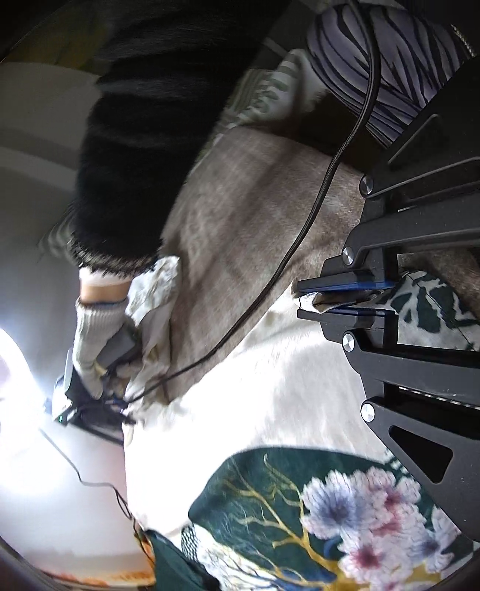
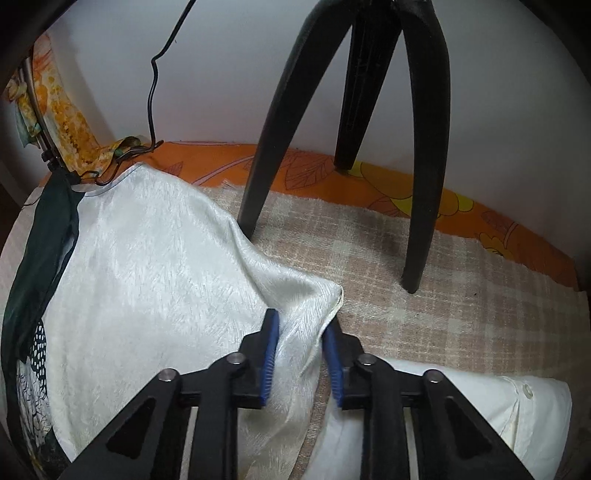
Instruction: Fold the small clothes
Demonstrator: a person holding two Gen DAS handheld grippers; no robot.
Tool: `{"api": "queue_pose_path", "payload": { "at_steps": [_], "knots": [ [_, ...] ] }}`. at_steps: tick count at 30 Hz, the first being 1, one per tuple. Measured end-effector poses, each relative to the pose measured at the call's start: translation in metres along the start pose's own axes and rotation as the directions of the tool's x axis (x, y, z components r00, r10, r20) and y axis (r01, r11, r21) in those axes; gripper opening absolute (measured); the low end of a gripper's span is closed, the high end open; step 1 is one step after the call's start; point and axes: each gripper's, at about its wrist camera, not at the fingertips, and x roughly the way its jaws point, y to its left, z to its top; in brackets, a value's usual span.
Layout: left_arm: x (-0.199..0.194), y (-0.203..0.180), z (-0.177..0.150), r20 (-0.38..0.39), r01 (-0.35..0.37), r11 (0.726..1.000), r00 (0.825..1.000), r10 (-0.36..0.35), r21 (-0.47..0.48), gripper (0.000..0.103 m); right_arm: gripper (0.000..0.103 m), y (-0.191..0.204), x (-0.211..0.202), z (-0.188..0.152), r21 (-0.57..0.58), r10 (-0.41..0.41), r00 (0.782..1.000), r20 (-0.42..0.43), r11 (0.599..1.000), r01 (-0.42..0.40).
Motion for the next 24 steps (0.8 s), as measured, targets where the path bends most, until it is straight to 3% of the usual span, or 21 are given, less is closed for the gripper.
{"api": "queue_pose_path", "payload": {
  "at_steps": [3,14,24],
  "knots": [
    [-0.006,0.003,-0.001,0.017,0.013,0.999,1.0,-0.012,-0.043,0.005,0.003,0.01,-0.006,0.001,-0.025,-0.03,0.999,0.02,0.999,0.03],
    [-0.033,0.015,-0.001,0.096,0.015,0.993,0.995,-0.003,-0.12,0.005,0.001,0.035,-0.045,0.026,-0.028,-0.13,0.989,0.072,0.991,0.132],
    [-0.083,0.053,-0.028,0.156,-0.063,0.965,0.982,0.106,-0.255,0.005,0.001,0.129,-0.071,0.06,-0.145,-0.246,0.963,0.111,0.955,0.261]
  ]
}}
